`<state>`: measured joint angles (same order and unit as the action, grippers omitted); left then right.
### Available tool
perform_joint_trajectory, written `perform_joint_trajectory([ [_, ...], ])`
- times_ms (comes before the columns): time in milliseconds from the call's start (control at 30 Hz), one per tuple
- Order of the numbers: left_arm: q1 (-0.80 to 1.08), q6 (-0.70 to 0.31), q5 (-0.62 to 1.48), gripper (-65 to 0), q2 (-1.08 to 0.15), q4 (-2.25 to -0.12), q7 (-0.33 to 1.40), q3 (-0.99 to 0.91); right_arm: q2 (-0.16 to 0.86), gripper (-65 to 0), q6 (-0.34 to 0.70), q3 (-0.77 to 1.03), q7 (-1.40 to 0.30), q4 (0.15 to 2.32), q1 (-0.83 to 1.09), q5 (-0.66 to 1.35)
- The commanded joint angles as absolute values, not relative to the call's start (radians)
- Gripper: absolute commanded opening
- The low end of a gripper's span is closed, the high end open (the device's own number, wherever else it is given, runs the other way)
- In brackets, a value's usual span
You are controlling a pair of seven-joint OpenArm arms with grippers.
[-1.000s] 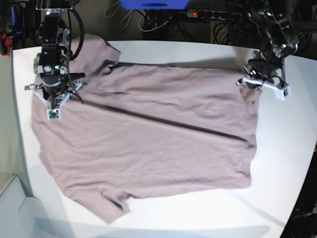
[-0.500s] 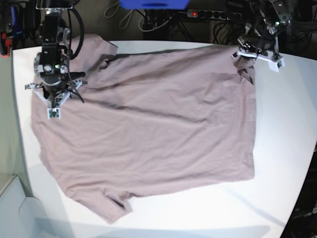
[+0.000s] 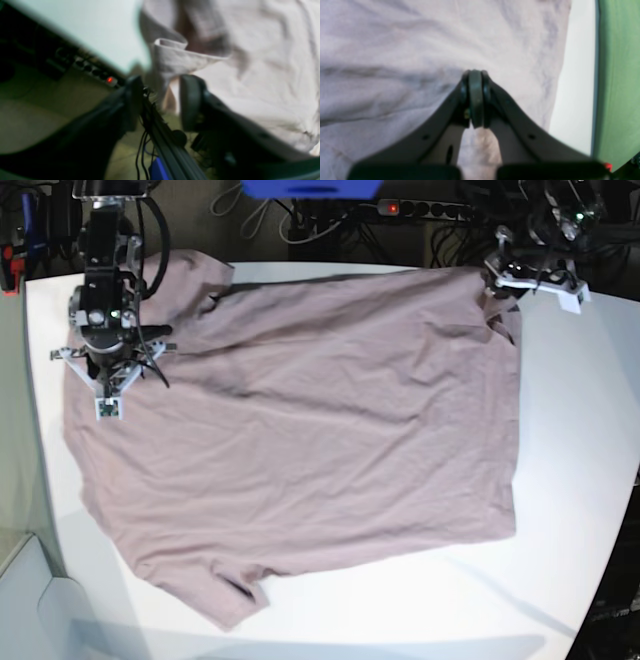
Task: Layout the t-shirt on the table in an organized manner, then fold the t-shirt properly
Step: 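Drag the grasped shoulder edge with the left gripper away from the right gripper, then release the shoulder and move the left gripper to the shirt's side hem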
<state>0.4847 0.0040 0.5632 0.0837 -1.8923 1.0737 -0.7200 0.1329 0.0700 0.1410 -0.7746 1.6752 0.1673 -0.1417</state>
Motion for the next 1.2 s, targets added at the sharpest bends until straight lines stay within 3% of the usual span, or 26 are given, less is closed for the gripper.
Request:
perform_joint_trajectory([
  [0, 0.487, 0.002, 0.601, -34.5, 0.077, -1.911, 1.075, -0.736, 0.142, -65.0, 0.067, 0.143, -0.757, 1.692, 0.159, -0.143],
  [67, 0.489, 0.002, 0.651, -31.8, 0.07, -1.911, 1.093, -0.771, 0.142, -65.0, 0.067, 0.143, -0.757, 1.692, 0.156, -0.143],
  [467, 0.489, 0.001, 0.845, -31.7, 0.058, -1.922, 1.213, -0.924, 0.142, -65.0, 0.073, 0.151, -0.76, 1.732, 0.165, -0.143],
  [633, 0.46, 0.001, 0.819, -31.7, 0.013, -1.91, 1.213, -0.92, 0.139, -65.0, 0.199, 0.153, -0.765, 1.848, 0.216, -0.143],
  [933, 0.437, 0.001, 0.799, -31.7, -0.016, -1.923, 1.211, -0.928, 0.048, -65.0, 0.305, 0.113, -0.766, 1.988, 0.251, -0.143],
  [1167, 0.298, 0.007, 0.978, -31.7, -0.093, -1.96, 1.216, -0.923, 0.007, -65.0, 0.309, 0.042, -0.766, 1.982, 0.26, -0.145],
])
